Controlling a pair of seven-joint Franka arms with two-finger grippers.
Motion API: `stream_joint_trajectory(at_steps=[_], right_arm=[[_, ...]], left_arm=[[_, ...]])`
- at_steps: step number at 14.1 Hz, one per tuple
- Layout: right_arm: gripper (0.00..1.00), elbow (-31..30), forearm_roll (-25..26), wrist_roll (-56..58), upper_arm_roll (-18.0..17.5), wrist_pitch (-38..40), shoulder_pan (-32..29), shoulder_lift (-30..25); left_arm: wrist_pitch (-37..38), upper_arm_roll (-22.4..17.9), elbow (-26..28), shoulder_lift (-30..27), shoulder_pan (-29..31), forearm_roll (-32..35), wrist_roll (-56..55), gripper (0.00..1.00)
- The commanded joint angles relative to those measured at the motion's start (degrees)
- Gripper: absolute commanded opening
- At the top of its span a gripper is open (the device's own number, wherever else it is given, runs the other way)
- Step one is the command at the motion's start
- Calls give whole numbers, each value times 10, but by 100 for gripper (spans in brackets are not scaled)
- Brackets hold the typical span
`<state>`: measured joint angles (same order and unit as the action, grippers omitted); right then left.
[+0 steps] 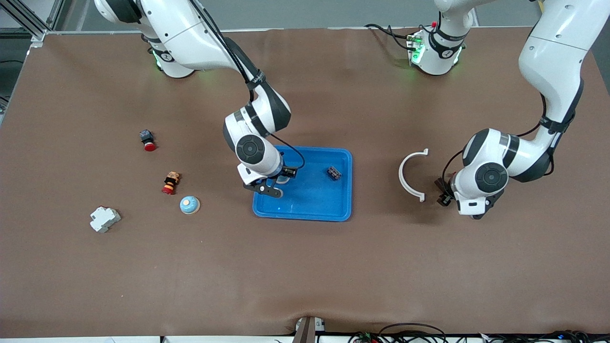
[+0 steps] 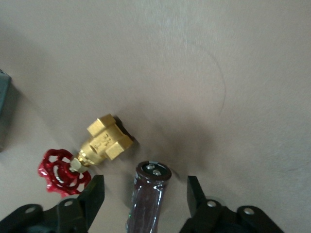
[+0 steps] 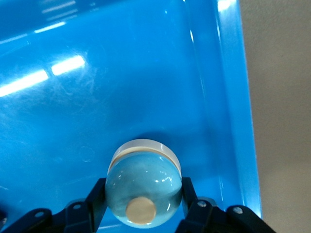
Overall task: Place electrolytic capacitor and blue bell in tray
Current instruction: 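Grasp the second capacitor with the left gripper while the right gripper lowers the bell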
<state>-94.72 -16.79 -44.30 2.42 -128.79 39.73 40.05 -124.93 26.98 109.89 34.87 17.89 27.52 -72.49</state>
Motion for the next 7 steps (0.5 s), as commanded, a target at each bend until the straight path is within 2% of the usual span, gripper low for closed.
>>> stream_joint_trajectory(at_steps=[1, 2, 5, 6, 7], right_arm=[[14, 2, -10, 4, 5, -15, 17, 12], [14, 1, -10, 4, 5, -20, 21, 14], [15, 1, -10, 4, 6, -20, 24, 15], [15, 1, -10, 4, 5, -20, 24, 15], [15, 1, -10, 4, 6, -17, 24, 15]], left_arm=[[-10, 8, 6, 7, 7, 14, -13, 62], [-11, 8, 8, 10, 7, 14, -12, 51], [-11, 8, 6, 11, 7, 14, -12, 7], [-11, 8, 5, 9, 7, 14, -12, 0], [-11, 9, 3, 5, 6, 14, -14, 0]])
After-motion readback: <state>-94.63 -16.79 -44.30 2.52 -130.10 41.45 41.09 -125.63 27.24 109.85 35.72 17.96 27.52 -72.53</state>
